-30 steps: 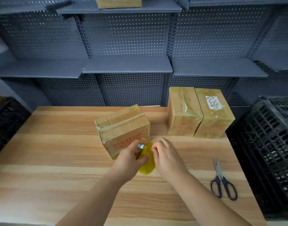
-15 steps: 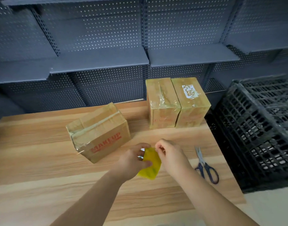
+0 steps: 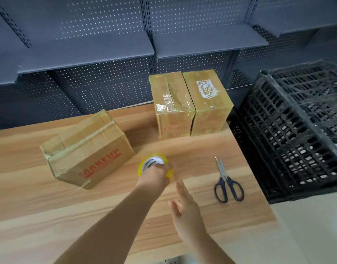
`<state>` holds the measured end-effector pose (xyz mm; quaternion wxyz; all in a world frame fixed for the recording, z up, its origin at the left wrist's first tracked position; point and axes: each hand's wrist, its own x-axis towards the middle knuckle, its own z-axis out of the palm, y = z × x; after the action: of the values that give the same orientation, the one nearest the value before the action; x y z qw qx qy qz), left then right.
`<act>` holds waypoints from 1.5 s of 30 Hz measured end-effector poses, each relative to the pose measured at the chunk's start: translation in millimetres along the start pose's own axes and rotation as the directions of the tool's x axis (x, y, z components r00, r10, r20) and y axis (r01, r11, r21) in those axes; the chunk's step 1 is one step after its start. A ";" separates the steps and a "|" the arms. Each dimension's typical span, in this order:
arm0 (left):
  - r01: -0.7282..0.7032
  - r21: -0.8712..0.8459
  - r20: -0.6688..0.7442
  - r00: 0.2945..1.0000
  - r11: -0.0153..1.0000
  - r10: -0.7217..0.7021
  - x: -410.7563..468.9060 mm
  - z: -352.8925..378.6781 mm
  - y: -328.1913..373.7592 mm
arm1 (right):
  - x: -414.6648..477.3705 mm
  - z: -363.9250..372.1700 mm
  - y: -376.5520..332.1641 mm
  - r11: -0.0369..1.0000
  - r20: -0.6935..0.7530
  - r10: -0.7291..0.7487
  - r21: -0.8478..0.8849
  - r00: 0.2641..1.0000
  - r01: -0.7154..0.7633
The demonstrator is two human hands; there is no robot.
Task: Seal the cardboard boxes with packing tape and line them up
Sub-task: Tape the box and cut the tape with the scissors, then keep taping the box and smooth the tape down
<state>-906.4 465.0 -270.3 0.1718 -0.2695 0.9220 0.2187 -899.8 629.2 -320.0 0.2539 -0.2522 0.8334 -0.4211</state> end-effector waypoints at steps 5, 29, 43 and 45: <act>-0.041 0.176 0.070 0.997 0.984 0.029 25.3 27.3 1.4 | -11.5 -34.3 38.0 0.952 -0.237 0.293 0.165 0.926 -0.259; 0.000 -0.935 -0.259 0.687 0.356 -0.679 -139.4 -23.2 -195.8 | 94.5 127.6 -185.5 0.970 0.560 0.033 0.184 0.828 -0.162; 0.082 -0.721 -0.529 0.576 0.688 -0.623 -112.6 -10.2 -213.8 | 107.7 144.6 -170.8 0.932 0.533 0.112 0.235 0.839 -0.274; 0.079 -0.681 -0.576 0.555 0.728 -0.600 -110.7 -10.3 -215.1 | 110.7 146.4 -170.2 0.949 0.508 0.115 0.198 0.854 -0.246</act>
<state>-697.3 343.2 -280.2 -0.2872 -0.5574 0.7129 0.3139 -854.0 386.8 -277.6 0.5258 -0.2359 0.7002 -0.4214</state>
